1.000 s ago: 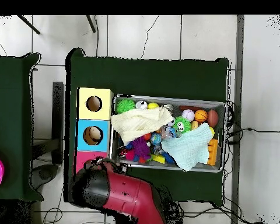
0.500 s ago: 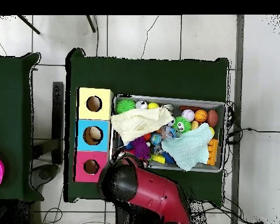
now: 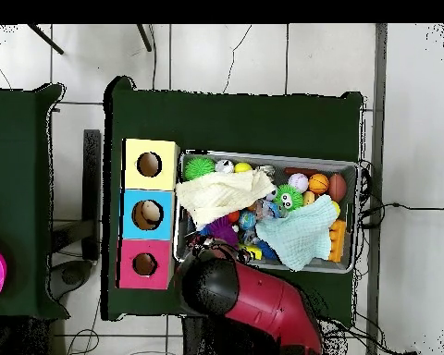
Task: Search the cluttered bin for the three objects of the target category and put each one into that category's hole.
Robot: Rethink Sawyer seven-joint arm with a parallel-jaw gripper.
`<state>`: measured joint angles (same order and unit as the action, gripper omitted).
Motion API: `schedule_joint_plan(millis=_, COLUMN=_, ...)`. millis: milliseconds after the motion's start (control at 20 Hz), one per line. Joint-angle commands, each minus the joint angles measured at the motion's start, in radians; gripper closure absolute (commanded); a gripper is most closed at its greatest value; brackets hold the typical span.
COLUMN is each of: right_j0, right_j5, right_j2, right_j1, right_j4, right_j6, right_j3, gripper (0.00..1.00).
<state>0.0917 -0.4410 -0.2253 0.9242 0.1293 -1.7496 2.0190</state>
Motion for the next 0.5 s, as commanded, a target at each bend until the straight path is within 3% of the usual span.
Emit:
schedule_joint_plan(millis=50, right_j0=0.051, right_j5=0.068, right_j2=0.109, right_j1=-0.014, right_j4=-0.087, right_j6=-0.013, right_j3=0.029, gripper=1.00)
schedule_joint_plan(millis=500, right_j0=0.121, right_j5=0.104, right_j2=0.148, right_j1=-0.024, right_j4=-0.131, right_j6=-0.022, right_j3=0.058, gripper=1.00)
